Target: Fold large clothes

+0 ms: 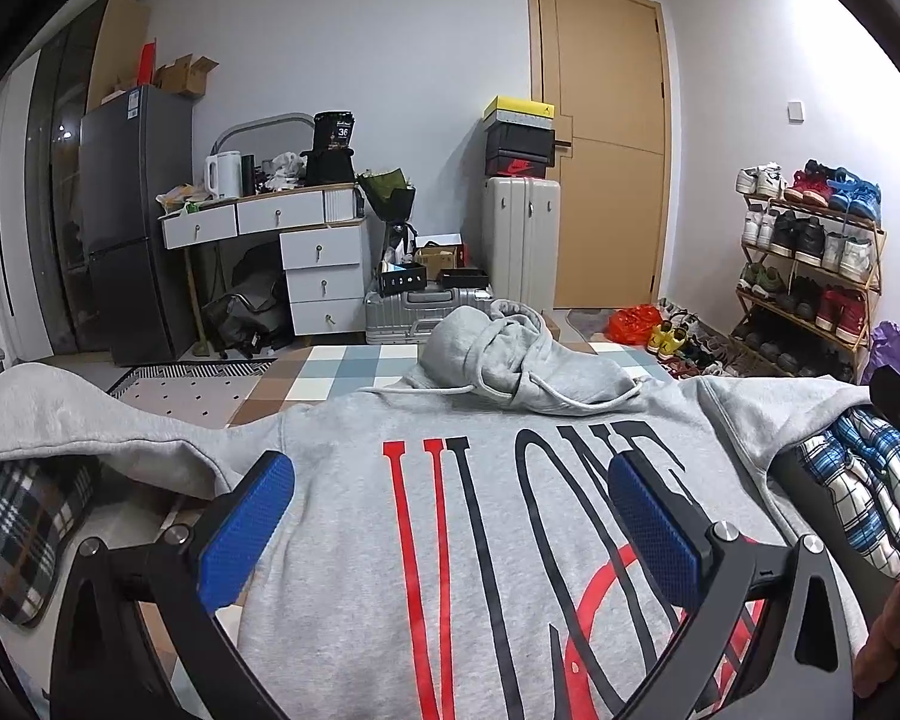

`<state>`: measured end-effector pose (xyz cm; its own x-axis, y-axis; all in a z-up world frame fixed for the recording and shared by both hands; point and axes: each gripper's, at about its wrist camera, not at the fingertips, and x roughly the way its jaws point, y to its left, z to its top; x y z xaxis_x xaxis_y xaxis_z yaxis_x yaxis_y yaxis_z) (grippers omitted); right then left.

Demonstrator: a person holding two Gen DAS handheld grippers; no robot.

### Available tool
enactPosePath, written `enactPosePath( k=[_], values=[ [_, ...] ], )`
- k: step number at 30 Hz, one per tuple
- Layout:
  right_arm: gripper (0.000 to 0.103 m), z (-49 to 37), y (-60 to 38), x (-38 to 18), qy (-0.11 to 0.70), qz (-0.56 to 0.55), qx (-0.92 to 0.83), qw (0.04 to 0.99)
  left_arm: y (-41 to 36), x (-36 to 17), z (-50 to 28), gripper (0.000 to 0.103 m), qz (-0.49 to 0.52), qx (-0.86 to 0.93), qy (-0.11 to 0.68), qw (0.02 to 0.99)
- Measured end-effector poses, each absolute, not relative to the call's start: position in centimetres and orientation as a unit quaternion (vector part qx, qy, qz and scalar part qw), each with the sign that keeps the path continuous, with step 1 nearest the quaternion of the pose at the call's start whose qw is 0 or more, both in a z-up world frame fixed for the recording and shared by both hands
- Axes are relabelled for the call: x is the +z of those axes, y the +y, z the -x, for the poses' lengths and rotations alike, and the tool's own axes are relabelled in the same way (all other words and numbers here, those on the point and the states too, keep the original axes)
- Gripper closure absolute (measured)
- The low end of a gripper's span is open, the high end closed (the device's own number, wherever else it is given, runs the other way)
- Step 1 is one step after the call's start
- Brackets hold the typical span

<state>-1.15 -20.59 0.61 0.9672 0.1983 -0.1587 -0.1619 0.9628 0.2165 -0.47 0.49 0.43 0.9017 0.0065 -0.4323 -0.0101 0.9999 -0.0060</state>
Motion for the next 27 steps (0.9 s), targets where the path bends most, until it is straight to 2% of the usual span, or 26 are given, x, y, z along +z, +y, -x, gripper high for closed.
enactPosePath(
  k=[27],
  values=[
    [0.0, 1.01, -20.87, 0.6, 0.103, -0.116, 0.106, 0.982, 0.52, -0.1, 0.65, 0.001, 0.002, 0.012, 0.218, 0.976]
  ],
)
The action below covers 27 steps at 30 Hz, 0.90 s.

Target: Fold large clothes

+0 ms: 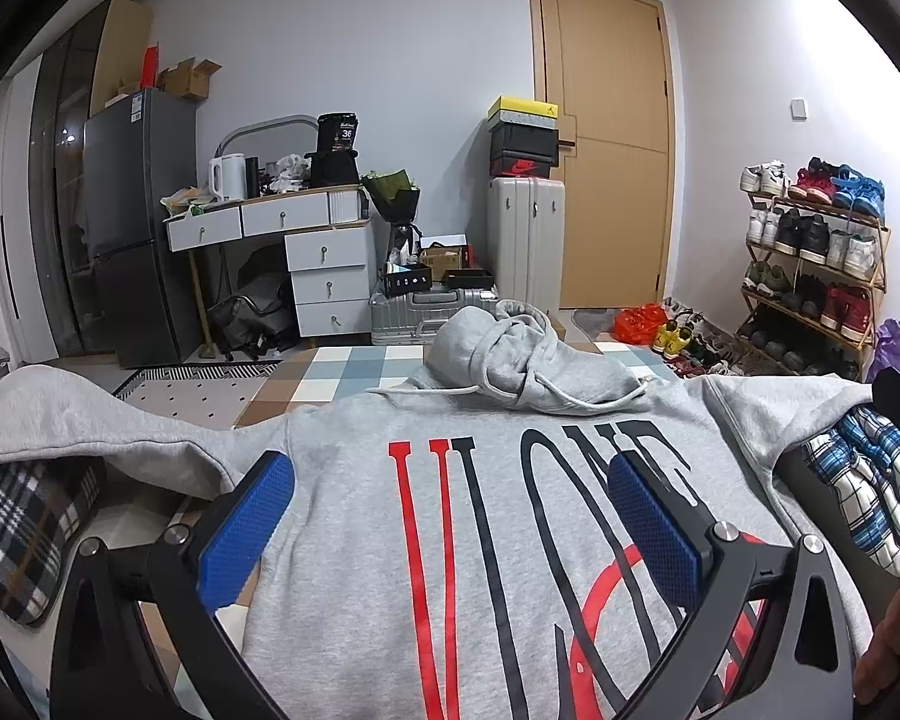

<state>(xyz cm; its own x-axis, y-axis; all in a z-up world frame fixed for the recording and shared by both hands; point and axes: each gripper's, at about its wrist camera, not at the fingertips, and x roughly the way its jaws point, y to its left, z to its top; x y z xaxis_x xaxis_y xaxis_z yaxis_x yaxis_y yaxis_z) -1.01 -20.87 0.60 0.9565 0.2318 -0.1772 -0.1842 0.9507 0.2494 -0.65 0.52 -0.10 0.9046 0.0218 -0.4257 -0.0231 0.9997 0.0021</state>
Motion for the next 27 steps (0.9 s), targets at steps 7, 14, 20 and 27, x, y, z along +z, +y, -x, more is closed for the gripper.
enactPosePath(
  k=[7, 14, 20, 27],
  values=[
    [0.0, 0.8, -21.0, 0.5, 0.111, -0.12, 0.107, 0.981, 0.5, -0.4, 0.7, 0.001, 0.0, 0.01, 0.22, 0.976],
    [0.0, 0.2, -21.3, 0.1, 0.13, -0.127, 0.106, 0.978, 0.2, -0.9, 0.6, 0.001, -0.01, 0.012, 0.223, 0.975],
    [0.0, -0.1, -23.4, 0.5, 0.15, -0.142, 0.071, 0.976, -0.1, -1.2, 0.4, 0.001, -0.017, 0.006, 0.236, 0.972],
    [0.0, -0.6, -38.3, 1.3, 0.212, -0.273, 0.015, 0.938, -1.2, -1.5, 0.4, 0.001, -0.032, -0.017, 0.253, 0.967]
  ],
)
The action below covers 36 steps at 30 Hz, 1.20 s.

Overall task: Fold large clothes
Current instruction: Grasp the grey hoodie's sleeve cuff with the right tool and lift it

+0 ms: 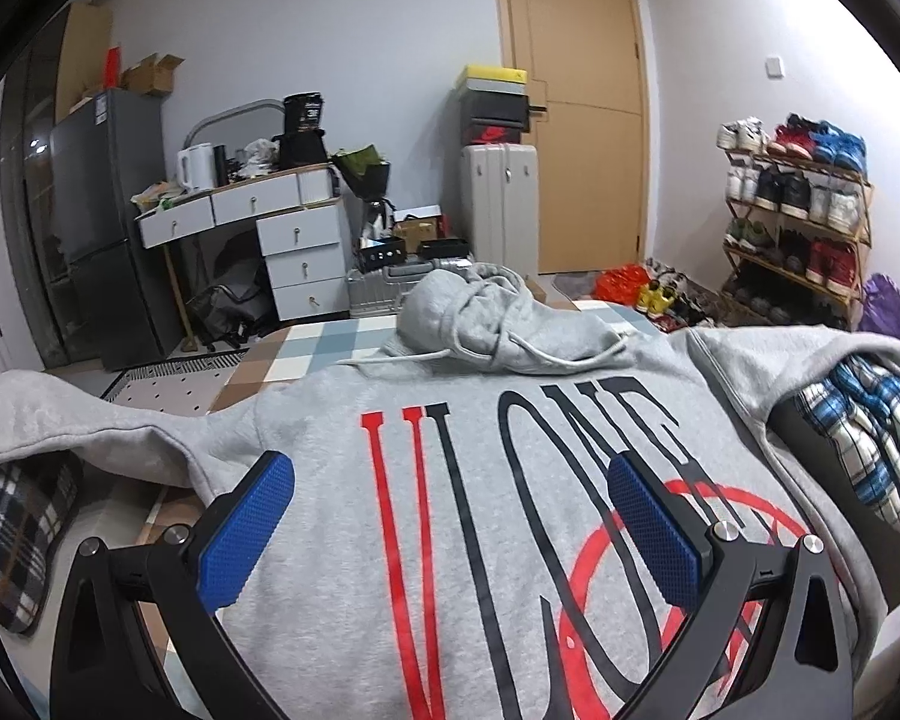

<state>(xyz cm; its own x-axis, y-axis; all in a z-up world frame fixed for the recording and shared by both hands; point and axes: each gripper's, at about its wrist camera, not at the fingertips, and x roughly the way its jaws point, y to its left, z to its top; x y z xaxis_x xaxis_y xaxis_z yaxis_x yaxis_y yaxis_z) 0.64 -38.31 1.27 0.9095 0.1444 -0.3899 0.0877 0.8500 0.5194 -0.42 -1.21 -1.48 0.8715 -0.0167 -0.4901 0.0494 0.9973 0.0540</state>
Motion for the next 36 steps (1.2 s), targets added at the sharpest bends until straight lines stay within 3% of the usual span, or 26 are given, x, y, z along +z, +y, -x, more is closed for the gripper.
enactPosePath(
  k=[8, 14, 19, 22, 24, 30, 36],
  values=[
    [0.0, -0.5, -59.5, -1.4, 0.278, -0.45, -0.097, 0.843, -2.7, -2.4, -0.5, 0.001, -0.062, -0.023, 0.268, 0.961],
    [0.0, -1.2, -65.6, -4.8, 0.277, -0.552, -0.114, 0.778, -3.4, -3.4, -1.5, 0.001, -0.067, -0.019, 0.293, 0.954],
    [0.008, -3.2, -66.7, -5.8, 0.306, -0.549, -0.124, 0.768, -4.0, -3.9, -1.2, 0.001, -0.089, -0.018, 0.299, 0.95],
    [0.028, -4.5, -67.0, -6.4, 0.337, -0.525, -0.153, 0.766, -4.2, -4.2, -1.0, 0.001, -0.102, -0.016, 0.299, 0.948],
    [0.052, -5.5, -67.3, -6.7, 0.355, -0.505, -0.176, 0.767, -4.3, -4.2, -1.2, 0.001, -0.106, -0.016, 0.302, 0.947],
    [0.097, -6.2, -66.8, -5.2, 0.331, -0.435, -0.214, 0.81, -4.8, -4.4, -1.5, 0.001, -0.118, -0.014, 0.305, 0.945],
    [0.097, -6.5, -65.6, -0.7, 0.28, -0.342, -0.248, 0.862, -5.2, -4.6, -1.5, 0.001, -0.129, -0.012, 0.304, 0.944]
  ],
)
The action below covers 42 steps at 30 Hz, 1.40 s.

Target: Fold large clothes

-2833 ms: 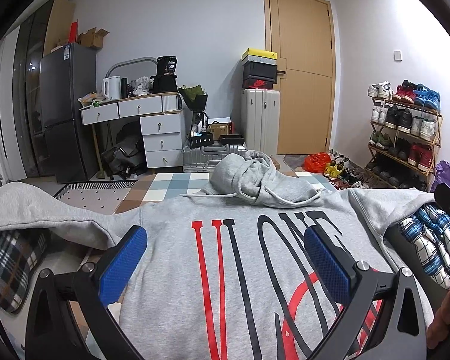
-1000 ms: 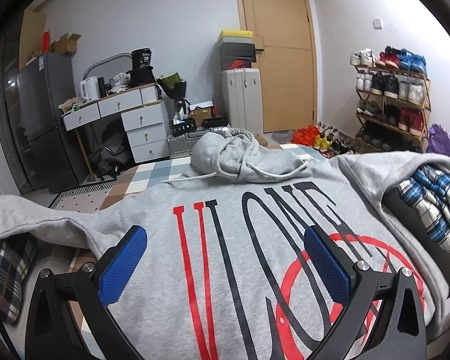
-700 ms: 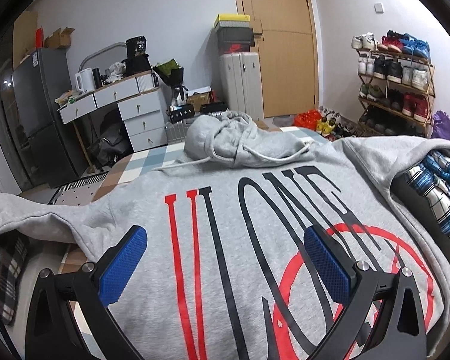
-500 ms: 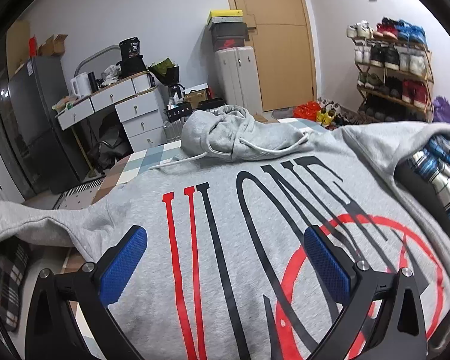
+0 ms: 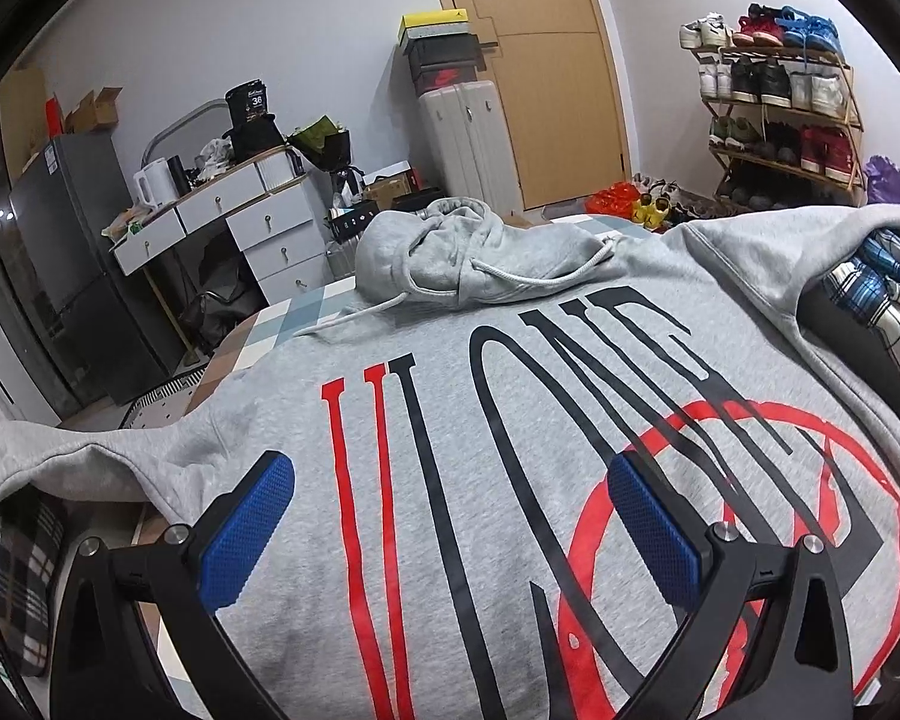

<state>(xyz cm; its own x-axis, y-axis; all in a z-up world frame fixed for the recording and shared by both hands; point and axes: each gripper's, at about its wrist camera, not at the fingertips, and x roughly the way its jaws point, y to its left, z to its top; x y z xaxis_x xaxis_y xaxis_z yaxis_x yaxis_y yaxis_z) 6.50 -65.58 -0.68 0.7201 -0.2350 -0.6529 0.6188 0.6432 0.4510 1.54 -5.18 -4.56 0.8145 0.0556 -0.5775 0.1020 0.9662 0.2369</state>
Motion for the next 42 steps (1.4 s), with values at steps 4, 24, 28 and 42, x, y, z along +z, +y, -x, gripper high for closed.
enactPosePath(
  k=[4, 24, 28, 42],
  values=[
    [0.097, -6.8, -64.3, 3.0, 0.245, -0.292, -0.266, 0.885, -5.2, -4.6, -1.6, 0.001, -0.13, -0.01, 0.303, 0.944],
    [0.097, -15.9, -31.9, 23.8, 0.116, -0.071, 0.004, 0.991, 4.1, -0.9, 0.4, 0.001, -0.056, 0.043, 0.238, 0.969],
    [0.097, -19.0, -20.4, 20.0, 0.177, -0.052, 0.131, 0.974, 7.5, 0.2, 1.2, 0.001, -0.017, 0.067, 0.222, 0.973],
    [0.096, -23.5, 10.0, -9.4, 0.46, 0.005, 0.399, 0.793, 11.9, 0.3, 0.5, 0.001, 0.072, 0.118, 0.199, 0.97]
  ],
)
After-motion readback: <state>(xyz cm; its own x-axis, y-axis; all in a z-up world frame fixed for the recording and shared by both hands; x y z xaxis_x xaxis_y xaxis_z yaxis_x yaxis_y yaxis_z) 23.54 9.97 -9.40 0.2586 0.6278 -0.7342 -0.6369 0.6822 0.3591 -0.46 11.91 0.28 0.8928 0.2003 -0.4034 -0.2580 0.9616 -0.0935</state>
